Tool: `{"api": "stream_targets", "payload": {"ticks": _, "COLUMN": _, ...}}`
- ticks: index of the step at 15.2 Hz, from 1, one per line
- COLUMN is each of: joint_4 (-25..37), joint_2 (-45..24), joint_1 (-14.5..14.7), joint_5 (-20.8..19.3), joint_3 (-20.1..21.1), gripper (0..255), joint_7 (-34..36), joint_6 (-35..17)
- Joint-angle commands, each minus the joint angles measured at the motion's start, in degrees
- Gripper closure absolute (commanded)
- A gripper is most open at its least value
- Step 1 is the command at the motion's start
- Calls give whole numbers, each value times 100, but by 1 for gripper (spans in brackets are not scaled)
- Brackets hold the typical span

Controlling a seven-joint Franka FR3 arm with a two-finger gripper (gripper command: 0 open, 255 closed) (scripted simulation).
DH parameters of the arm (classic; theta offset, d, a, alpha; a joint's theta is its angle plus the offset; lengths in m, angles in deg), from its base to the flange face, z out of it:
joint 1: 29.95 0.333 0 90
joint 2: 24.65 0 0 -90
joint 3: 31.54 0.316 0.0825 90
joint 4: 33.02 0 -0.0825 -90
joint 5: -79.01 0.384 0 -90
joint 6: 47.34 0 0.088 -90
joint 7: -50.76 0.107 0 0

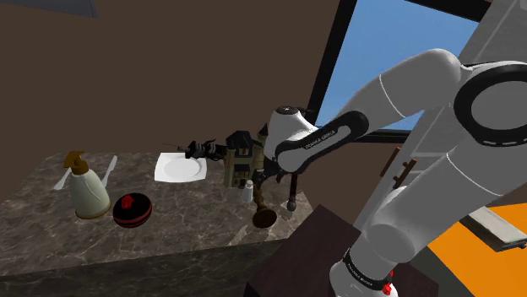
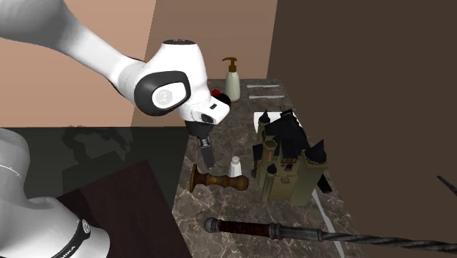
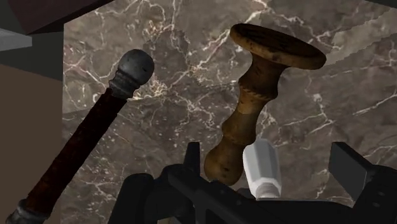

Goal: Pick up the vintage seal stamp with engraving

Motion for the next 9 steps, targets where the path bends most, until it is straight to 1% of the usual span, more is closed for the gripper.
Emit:
{"api": "stream_targets", "payload": {"ticks": 1, "joint_4": 69, "joint_2": -538, "joint_1": -79, "joint_5": -184, "joint_3": 64, "gripper": 0, "joint_7": 251, "joint_6": -382}}
{"api": "stream_targets", "payload": {"ticks": 3, "joint_4": 140, "joint_2": -1038, "joint_1": -147, "joint_5": -435, "joint_3": 105, "gripper": 0, "joint_7": 547, "joint_6": -711}}
{"api": "stream_targets", "payload": {"ticks": 6, "joint_4": 313, "joint_2": -1809, "joint_1": -179, "joint_5": -929, "joint_3": 66, "gripper": 0, "joint_7": 1077, "joint_6": -1149}}
{"api": "stream_targets", "payload": {"ticks": 7, "joint_4": 322, "joint_2": -1839, "joint_1": -165, "joint_5": -947, "joint_3": 50, "gripper": 0, "joint_7": 1097, "joint_6": -1165}}
{"api": "stream_targets", "payload": {"ticks": 9, "joint_4": 345, "joint_2": -2031, "joint_1": -148, "joint_5": -1112, "joint_3": -2, "gripper": 0, "joint_7": 1233, "joint_6": -1325}}
